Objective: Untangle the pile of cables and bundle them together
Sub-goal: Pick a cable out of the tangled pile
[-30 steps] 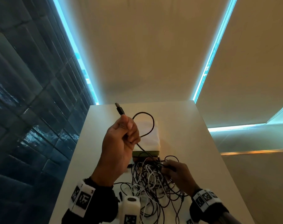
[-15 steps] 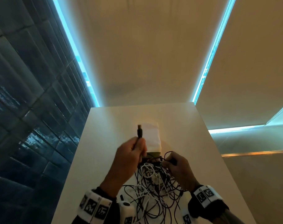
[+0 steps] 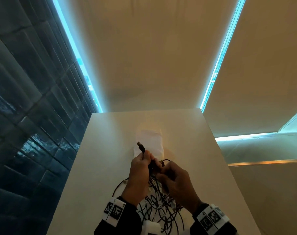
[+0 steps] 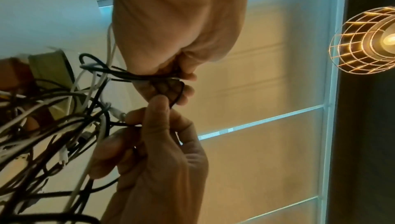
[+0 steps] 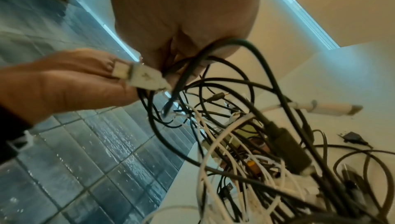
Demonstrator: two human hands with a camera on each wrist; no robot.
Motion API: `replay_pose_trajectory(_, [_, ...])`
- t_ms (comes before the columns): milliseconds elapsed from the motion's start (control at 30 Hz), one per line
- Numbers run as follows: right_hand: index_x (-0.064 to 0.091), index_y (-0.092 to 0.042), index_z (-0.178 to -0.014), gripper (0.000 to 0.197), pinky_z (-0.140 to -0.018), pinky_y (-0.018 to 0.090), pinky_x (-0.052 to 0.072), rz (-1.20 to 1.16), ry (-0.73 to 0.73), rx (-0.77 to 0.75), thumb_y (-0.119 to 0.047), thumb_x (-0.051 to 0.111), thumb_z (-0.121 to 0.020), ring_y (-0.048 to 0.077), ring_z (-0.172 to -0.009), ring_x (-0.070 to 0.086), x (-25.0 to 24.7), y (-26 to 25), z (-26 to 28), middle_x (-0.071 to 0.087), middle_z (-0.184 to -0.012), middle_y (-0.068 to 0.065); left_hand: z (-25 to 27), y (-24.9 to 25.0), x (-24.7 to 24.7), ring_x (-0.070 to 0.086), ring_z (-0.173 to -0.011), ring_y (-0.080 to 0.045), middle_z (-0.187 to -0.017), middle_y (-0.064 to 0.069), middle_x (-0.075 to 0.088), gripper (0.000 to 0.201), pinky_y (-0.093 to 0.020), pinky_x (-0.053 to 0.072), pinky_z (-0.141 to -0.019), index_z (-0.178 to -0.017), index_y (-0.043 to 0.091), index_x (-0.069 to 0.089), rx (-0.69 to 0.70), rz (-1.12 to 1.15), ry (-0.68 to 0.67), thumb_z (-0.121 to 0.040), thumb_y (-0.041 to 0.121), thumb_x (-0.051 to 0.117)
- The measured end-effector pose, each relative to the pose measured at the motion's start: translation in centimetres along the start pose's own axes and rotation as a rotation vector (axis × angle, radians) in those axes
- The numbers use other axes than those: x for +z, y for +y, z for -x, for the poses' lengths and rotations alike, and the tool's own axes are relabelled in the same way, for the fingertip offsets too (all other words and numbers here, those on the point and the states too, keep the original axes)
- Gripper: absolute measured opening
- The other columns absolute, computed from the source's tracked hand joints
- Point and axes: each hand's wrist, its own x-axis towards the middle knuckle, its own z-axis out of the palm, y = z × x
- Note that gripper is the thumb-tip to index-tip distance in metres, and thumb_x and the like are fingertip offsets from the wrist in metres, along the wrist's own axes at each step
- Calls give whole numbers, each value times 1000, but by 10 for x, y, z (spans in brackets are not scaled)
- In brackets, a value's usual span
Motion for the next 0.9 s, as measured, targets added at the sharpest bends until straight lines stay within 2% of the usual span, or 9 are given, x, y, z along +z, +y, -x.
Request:
replay_pose_trajectory(167, [62, -17, -85, 8, -55, 27, 50, 257, -165, -118, -23, 68, -86, 7, -58, 59, -2, 19, -10, 64, -70, -7, 4, 14, -3, 40, -51, -16, -57, -3, 39, 32, -30, 38, -52, -75, 8, 44, -10, 222, 20, -104, 17, 34])
replay_pose_trajectory(233, [61, -21, -81, 7, -60, 21, 48, 357, -212, -155, -23, 67, -85, 3, -65, 58, -6, 36, -13, 62, -72, -14, 8, 26, -5, 35, -49, -14, -56, -2, 36, 31, -27, 34, -48, -74, 9, 44, 29, 284, 8, -104, 14, 34])
replay_pose_trajectory(367, [60, -23, -71, 18, -60, 14, 41, 387, -213, -106, -13, 68, -83, 1, -61, 56, -15, 64, -14, 59, -65, -20, 18, 52, -11, 33, -49, -12, -55, 0, 35, 32, -26, 28, -51, -73, 11, 44, 117, 265, -24, -103, 14, 34])
replay_pose_trajectory(500, [62, -26, -75, 12, -61, 24, 48, 441, -219, -84, -17, 67, -82, 4, -65, 59, -11, 74, -20, 62, -68, -16, 33, 60, -16, 31, -50, -13, -55, 0, 34, 32, -25, 28, -51, -72, 11, 44, 139, 254, -13, -102, 16, 35])
replay_pose_trajectory(600, [58, -28, -77, 6, -62, 32, 49, 518, -225, -82, -25, 60, -81, 4, -68, 58, -13, 84, -23, 62, -72, -12, 48, 78, -19, 31, -50, -13, -54, 1, 34, 34, -22, 31, -47, -69, 11, 45, 225, 280, -47, -102, 12, 34])
replay_pose_trajectory(667, [52, -36, -75, 14, -62, 26, 46, 570, -209, -76, -26, 59, -80, 0, -68, 55, -19, 90, -21, 58, -71, -16, 57, 97, -21, 33, -49, -11, -52, 2, 34, 36, -20, 33, -47, -67, 12, 45, 317, 287, -74, -102, 12, 33])
replay_pose_trajectory(733, [53, -40, -75, 26, -61, 19, 44, 574, -175, -55, -18, 64, -82, -4, -65, 55, -23, 91, -20, 57, -67, -21, 60, 110, -27, 34, -48, -10, -52, 3, 34, 39, -20, 34, -47, -66, 13, 46, 393, 275, -73, -102, 12, 32])
replay_pose_trajectory(800, [59, -33, -72, 27, -57, 21, 45, 504, -122, 15, -10, 67, -83, -2, -56, 55, -25, 86, -23, 60, -63, -18, 58, 113, -35, 35, -50, -10, -52, 3, 36, 38, -19, 34, -48, -68, 13, 45, 441, 252, -30, -103, 12, 32])
replay_pose_trajectory(900, [66, -21, -72, 19, -54, 31, 48, 387, -24, 58, -7, 67, -86, 3, -52, 55, -26, 63, -31, 64, -61, -6, 50, 106, -48, 39, -52, -12, -55, 3, 41, 37, -20, 36, -50, -70, 13, 47, 457, 188, 37, -104, 17, 34])
